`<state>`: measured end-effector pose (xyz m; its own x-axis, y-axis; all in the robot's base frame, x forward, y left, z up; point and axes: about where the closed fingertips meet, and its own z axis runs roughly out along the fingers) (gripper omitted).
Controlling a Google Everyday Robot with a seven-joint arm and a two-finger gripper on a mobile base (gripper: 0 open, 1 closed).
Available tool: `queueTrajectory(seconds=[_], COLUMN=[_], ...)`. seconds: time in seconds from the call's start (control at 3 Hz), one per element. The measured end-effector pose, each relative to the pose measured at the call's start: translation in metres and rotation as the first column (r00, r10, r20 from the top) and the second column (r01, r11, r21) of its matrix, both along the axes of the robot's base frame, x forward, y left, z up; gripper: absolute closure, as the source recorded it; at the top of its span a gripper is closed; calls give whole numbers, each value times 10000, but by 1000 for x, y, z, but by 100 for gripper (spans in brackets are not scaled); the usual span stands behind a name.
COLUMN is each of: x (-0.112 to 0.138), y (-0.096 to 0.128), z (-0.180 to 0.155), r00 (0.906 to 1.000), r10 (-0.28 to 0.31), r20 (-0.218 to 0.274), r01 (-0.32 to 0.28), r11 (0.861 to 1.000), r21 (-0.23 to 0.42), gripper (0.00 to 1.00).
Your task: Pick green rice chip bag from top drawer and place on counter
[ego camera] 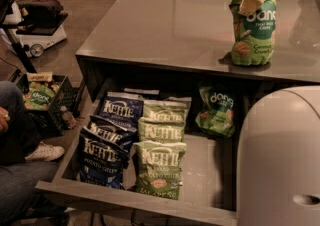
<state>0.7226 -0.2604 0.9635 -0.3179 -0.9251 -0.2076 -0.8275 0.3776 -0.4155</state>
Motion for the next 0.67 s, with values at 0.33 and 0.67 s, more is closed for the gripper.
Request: queueTrajectory(seconds=[0.33, 0.67], x=[0, 0], y=[0, 0], z=[0, 0], r00=[10000, 10000], r10=[0, 0], r20=[0, 0], r01=[0, 0], r11=[10000, 10000], r21=[0, 0], gripper=[12, 0])
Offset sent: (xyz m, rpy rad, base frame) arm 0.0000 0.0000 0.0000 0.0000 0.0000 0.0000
